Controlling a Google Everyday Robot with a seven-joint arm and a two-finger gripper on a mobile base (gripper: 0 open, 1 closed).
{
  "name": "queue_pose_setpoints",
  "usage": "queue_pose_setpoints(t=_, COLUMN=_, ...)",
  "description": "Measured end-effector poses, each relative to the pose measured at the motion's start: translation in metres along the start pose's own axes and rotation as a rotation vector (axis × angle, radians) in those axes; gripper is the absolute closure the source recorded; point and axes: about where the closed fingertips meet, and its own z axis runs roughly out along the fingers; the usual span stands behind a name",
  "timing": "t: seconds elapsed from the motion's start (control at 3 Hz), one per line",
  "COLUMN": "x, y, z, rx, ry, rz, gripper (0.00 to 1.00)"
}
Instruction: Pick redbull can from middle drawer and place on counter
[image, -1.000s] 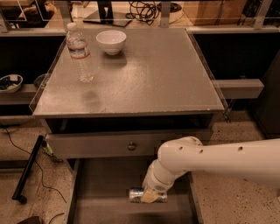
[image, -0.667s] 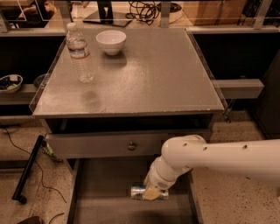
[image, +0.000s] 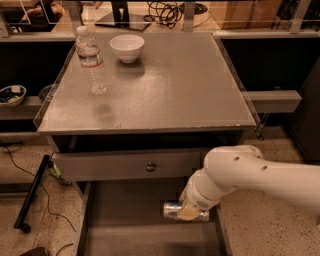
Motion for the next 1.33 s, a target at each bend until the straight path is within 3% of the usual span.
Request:
queue_pose_setpoints(t=0.33, x=-0.002, y=-0.004, z=-0.036, rx=0.039, ry=0.026, rz=-0.007, gripper=1.00)
queue_pose_setpoints(t=0.67, x=-0.007, y=-0.009, z=-0.082, rx=0.111, ry=0.029, rz=-0.019, gripper=1.00)
queue_pose_setpoints(t=1.0, x=-0.011, y=-0.010, z=-0.077, rx=0.101, ry=0.041, rz=-0.026, gripper=1.00)
queue_pose_setpoints(t=1.33, x=-0.022, y=-0.013, z=-0.104, rx=0.143, ry=0.057, rz=-0.050, gripper=1.00)
